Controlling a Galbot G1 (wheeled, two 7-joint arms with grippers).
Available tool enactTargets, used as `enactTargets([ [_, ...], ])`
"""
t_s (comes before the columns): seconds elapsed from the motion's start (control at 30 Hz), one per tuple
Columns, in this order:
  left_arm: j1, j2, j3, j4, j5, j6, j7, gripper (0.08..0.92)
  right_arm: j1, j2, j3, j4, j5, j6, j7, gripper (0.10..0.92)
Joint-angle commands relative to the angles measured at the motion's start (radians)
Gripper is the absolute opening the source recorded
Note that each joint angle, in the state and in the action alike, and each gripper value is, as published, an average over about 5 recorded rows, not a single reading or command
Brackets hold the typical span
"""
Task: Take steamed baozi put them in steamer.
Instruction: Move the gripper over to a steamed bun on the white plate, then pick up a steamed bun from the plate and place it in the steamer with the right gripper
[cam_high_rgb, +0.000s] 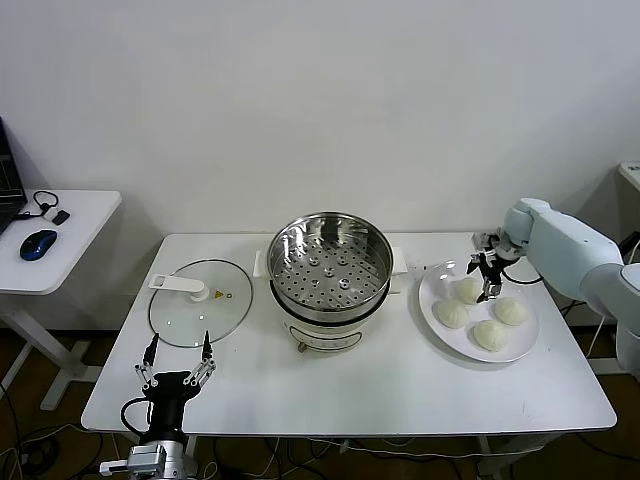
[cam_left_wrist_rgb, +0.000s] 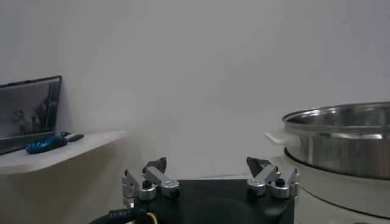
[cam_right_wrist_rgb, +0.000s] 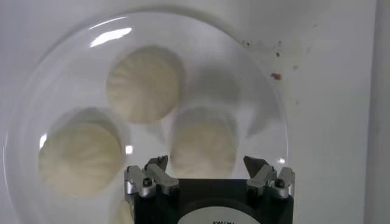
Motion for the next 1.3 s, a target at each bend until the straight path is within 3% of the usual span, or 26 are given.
enactTargets([
  [0.03, 0.001, -0.045, -0.002, -0.002, 0.000, 0.000, 0.000, 0.823, -0.010, 0.016, 0.021, -0.025, -0.012, 0.004, -0.001, 0.823],
  [0.37, 0.000, -0.045, -0.005, -0.004, 0.000, 0.000, 0.000, 0.823, -0.014, 0.022, 0.019, -0.029, -0.022, 0.003, -0.009, 0.820],
  [0.6, -0.004, -0.044, -0.005, -0.001, -0.001, 0.001, 0.000, 0.823, -0.012, 0.026, 0.017, -0.028, -0.022, 0.001, -0.010, 0.752],
  [1.3, -0.015, -0.042, -0.007, -0.002, -0.004, 0.008, 0.002, 0.823, 0.025, -0.003, -0.042, 0.036, -0.020, -0.001, -0.013, 0.670],
])
